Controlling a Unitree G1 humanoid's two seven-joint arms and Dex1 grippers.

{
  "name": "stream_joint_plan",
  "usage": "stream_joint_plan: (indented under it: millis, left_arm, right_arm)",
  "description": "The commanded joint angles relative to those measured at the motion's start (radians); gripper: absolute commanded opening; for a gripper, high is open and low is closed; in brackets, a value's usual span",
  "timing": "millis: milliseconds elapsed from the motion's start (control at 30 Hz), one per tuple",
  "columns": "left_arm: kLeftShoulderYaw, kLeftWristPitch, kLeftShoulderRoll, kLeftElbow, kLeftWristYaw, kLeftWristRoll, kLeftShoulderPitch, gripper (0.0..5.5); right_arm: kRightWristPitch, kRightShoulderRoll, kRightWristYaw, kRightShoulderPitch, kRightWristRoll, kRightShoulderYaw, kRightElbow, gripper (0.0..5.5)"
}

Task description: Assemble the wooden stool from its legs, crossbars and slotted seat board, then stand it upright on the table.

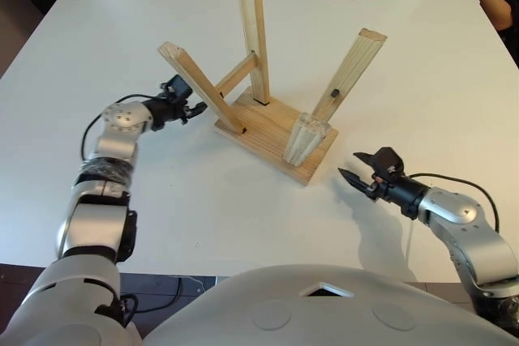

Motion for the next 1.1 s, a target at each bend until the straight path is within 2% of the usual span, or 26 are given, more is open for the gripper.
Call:
stream_joint_plan:
  millis: [33,133,233,400,600,933,1100]
  left_arm:
    - [-0.061,-0.194,-0.002,0.035,0.023,0.093,0.118,2.8]
    - [-0.063,-0.241,0.018,-0.023,-0.034,0.064,0.246,2.8]
    - [-0.059,-0.198,0.015,-0.151,-0.076,-0.008,0.377,2.8]
    - [-0.064,0.012,-0.022,-0.546,-0.05,-0.147,0.562,2.8]
    - [-0.054,0.219,0.001,-0.912,-0.007,-0.236,0.693,2.8]
    - [0.025,0.495,0.061,-1.169,-0.07,-0.41,0.722,2.8]
    - [0.108,0.621,0.101,-1.281,-0.099,-0.53,0.695,2.8]
  right_arm:
    - [-0.032,-0.017,-0.027,0.036,-0.065,0.045,0.027,2.7]
    - [-0.037,0.001,-0.039,0.071,-0.058,0.054,0.007,2.7]
    - [-0.049,0.025,-0.067,0.09,-0.069,0.078,0.011,2.7]
    - [-0.056,0.044,-0.087,0.09,-0.062,0.081,0.002,2.7]
    - [-0.003,0.022,-0.025,0.069,0.044,-0.001,-0.106,2.7]
    - [0.058,-0.125,0.152,-0.035,0.232,-0.197,-0.229,2.7]
    - [0.044,-0.186,0.204,-0.024,0.246,-0.221,-0.243,2.7]
